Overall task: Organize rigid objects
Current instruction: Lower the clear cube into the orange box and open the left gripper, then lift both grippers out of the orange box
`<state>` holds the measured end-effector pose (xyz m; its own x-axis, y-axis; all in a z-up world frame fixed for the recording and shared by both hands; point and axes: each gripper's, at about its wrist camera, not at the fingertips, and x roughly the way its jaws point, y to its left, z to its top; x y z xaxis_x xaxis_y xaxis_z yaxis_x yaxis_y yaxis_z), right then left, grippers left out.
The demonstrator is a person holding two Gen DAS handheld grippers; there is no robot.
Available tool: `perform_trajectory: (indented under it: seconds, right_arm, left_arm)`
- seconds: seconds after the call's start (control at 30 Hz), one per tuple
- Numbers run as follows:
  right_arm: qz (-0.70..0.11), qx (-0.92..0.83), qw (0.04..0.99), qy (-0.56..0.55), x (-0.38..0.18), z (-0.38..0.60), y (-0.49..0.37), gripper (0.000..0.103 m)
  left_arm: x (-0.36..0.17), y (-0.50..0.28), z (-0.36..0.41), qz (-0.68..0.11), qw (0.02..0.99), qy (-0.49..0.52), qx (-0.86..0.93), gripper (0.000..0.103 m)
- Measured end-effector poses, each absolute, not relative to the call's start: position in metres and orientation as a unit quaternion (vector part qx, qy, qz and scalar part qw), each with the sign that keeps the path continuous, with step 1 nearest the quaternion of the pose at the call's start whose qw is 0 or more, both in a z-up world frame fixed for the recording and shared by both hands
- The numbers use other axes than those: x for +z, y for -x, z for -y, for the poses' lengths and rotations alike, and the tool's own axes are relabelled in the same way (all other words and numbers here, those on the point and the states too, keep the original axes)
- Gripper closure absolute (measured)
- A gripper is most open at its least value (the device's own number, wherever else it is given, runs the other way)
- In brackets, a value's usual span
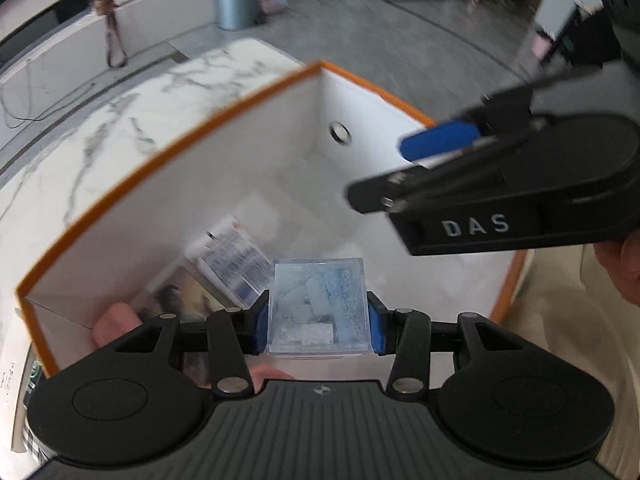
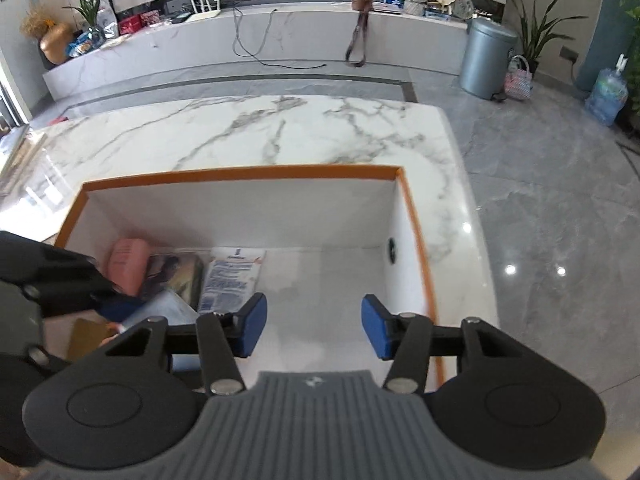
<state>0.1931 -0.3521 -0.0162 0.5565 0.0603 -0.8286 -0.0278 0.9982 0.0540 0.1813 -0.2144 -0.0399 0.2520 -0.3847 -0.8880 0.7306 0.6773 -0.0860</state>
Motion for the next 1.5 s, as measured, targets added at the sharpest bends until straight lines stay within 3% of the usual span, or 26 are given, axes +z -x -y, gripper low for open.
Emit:
perform_trajectory:
  seconds: [0.57,0.77,0.93,1.03,1.4,1.5]
  right_arm:
    - [-0.478,0.040,0.877,-0.031,-0.031,0.341,-0.180,0.050]
    - [-0.484,0.041,0.874,-0.033,-0.034,0.340,-0.177,0.049]
    - [-0.490,0.042,0.870,-0.032,-0.038,0.337,-0.175,0.049]
    - [-0.494,0.042,0.868,-0.032,-0.041,0.337,-0.175,0.049]
    - [-0.482,0.029,0.874,-0.046,-0.038,0.338,-0.171,0.048]
    - [-0.477,0.024,0.877,-0.052,-0.036,0.338,-0.171,0.044]
  left_arm:
    - [-0.058,-0.189,0.227,-0.566,0.729,-0.191,-0.334,0.051]
    - [-0.064,-0.191,0.222,-0.572,0.730,-0.181,-0.326,0.045]
    - [-0.061,-0.190,0.221,-0.569,0.736,-0.180,-0.321,0.042]
    - [-0.059,-0.190,0.218,-0.564,0.742,-0.179,-0.315,0.033]
    - [-0.040,-0.179,0.202,-0.519,0.778,-0.134,-0.327,0.033]
    - [-0.032,-0.175,0.196,-0.498,0.795,-0.126,-0.323,0.034]
